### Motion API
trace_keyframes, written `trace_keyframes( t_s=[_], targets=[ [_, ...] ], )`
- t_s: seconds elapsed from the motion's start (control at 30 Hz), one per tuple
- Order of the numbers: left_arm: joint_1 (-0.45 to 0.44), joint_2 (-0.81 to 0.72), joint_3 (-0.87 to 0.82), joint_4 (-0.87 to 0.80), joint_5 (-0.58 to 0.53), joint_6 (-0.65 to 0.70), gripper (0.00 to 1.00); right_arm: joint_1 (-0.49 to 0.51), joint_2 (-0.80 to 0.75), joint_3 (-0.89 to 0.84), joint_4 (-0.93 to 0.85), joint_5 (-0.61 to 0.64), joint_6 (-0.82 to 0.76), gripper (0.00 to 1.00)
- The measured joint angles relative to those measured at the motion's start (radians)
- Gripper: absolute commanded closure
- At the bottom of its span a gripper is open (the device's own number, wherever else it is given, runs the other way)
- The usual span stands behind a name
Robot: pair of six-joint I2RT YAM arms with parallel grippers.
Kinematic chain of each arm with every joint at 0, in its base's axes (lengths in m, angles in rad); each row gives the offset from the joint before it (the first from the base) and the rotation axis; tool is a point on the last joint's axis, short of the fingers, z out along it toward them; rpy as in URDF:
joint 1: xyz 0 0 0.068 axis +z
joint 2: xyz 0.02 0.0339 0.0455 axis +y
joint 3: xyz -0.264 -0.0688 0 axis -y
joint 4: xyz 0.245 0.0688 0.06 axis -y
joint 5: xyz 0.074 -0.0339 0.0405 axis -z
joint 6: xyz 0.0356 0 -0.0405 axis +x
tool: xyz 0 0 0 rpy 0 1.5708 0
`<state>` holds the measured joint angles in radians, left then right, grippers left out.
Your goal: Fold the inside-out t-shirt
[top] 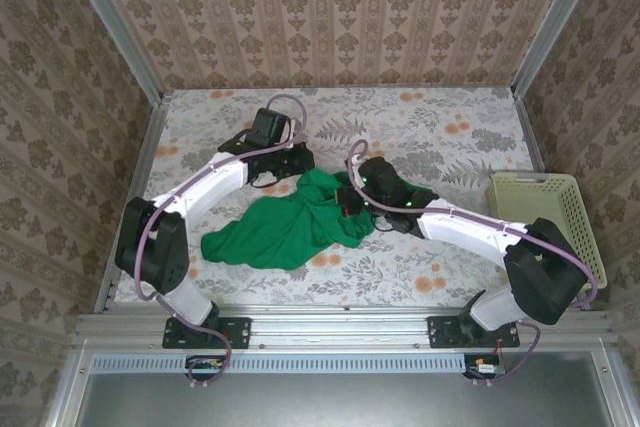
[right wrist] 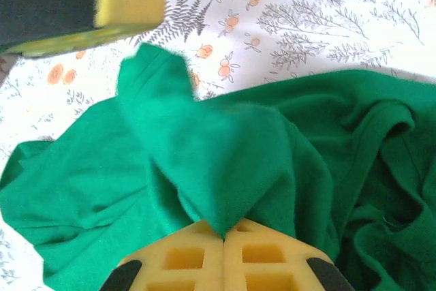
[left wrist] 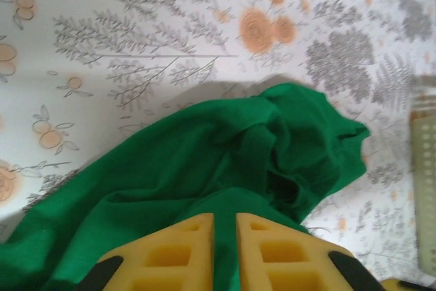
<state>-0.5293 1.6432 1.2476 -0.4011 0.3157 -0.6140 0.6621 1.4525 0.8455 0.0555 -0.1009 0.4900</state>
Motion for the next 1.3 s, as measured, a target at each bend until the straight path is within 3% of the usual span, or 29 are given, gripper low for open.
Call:
trace_keyframes(
  t_s=[0.17, 0.3, 0.43, 0.53, 0.67, 0.87, 1.07, 1.3],
  targets=[
    [-0.071, -0.077, -0.032, -0.047, -0.109, 0.042, 0.54, -0.029, 0.002, -0.007, 0.079, -0.117, 0.057, 1.0],
    [-0.153, -0.271, -0.151, -0.019, -0.155, 0.045, 0.55, -0.029, 0.005, -0.006, 0.107, -0.163, 0.068, 1.0],
    [-0.172, -0.4, -0.29, 0.083, -0.16, 0.011, 0.57, -0.029, 0.028, -0.003, 0.118, -0.169, 0.077, 1.0],
    [-0.179, -0.389, -0.385, 0.179, -0.153, -0.029, 0.57, -0.035, 0.047, -0.003, 0.121, -0.169, 0.094, 1.0],
    [-0.182, -0.332, -0.494, 0.315, -0.137, -0.075, 0.48, -0.044, 0.053, -0.003, 0.123, -0.169, 0.109, 1.0],
    [-0.148, -0.213, -0.561, 0.568, -0.078, -0.13, 0.46, -0.045, 0.053, -0.003, 0.129, -0.169, 0.116, 1.0],
    [-0.145, -0.158, -0.566, 0.755, -0.029, -0.157, 0.52, -0.047, 0.053, -0.003, 0.132, -0.161, 0.116, 1.0],
    [-0.143, -0.161, -0.563, 0.813, -0.016, -0.156, 0.73, -0.049, 0.053, -0.021, 0.136, -0.158, 0.116, 1.0]
  ],
)
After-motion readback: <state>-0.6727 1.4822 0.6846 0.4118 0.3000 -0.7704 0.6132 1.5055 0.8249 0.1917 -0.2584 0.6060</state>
